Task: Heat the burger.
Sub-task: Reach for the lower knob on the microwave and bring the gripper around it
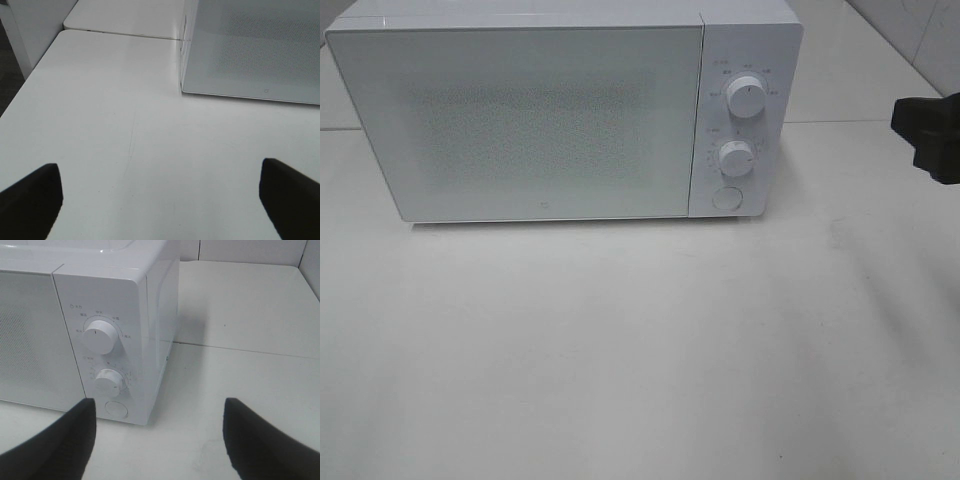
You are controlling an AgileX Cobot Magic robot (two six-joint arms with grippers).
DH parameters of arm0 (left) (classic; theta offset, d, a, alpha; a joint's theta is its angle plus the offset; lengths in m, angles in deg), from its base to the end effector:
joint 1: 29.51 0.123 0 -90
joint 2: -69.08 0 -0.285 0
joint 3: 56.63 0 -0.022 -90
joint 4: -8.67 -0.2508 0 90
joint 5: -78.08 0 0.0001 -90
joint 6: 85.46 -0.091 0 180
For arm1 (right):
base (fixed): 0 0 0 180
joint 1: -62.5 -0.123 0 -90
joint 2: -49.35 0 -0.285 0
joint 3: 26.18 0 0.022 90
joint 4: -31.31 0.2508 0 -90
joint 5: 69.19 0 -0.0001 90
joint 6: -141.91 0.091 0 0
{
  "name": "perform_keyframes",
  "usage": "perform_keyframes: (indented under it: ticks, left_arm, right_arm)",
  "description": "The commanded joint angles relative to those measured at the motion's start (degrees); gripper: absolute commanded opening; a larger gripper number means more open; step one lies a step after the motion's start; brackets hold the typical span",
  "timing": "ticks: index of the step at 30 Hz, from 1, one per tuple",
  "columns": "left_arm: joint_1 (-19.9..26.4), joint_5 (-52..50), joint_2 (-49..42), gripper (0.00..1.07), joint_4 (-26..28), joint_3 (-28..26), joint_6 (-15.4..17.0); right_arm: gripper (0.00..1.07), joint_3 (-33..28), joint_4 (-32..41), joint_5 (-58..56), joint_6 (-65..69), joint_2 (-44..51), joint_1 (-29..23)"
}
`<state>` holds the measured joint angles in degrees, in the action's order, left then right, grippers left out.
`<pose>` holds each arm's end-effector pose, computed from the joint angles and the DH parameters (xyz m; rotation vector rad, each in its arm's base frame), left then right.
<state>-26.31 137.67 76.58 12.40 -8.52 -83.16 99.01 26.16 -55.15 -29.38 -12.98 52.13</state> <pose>-0.0055 -0.0054 0.2813 -0.0937 2.0074 -0.0674 0.1860 0.0360 0.2598 -0.1203 1.8006 0.1950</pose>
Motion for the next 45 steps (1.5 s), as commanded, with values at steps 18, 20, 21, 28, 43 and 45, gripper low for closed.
perform_keyframes:
  ticks: [18, 20, 21, 28, 43, 45]
  left_arm:
    - [0.2, -0.3, -1.1, 1.0, 0.2, 0.3, 0.1]
    - [0.2, -0.3, -1.1, 1.0, 0.2, 0.3, 0.1]
    - [0.2, -0.3, -1.1, 1.0, 0.2, 0.3, 0.1]
    - [0.2, -0.3, -1.1, 1.0, 0.2, 0.3, 0.1]
    - [0.2, -0.3, -1.1, 1.0, 0.2, 0.3, 0.1]
    - [0.2, -0.3, -1.1, 1.0, 0.2, 0.3, 0.1]
  right_arm:
    - [0.69, 0.1, 7.7, 19.1, -9.9, -21.4, -2.4]
    - [0.69, 0.1, 11.3, 20.9, -16.2, -23.5, -5.1]
    - [0.69, 0.1, 15.9, 23.5, -20.5, -25.6, -7.7]
    - [0.69, 0.1, 31.3, 32.9, -25.8, -31.1, -14.9]
    - [0.69, 1.4, 53.6, 49.5, -28.4, -41.7, -30.8]
    - [0.69, 2.2, 54.5, 50.9, -28.3, -42.7, -32.7]
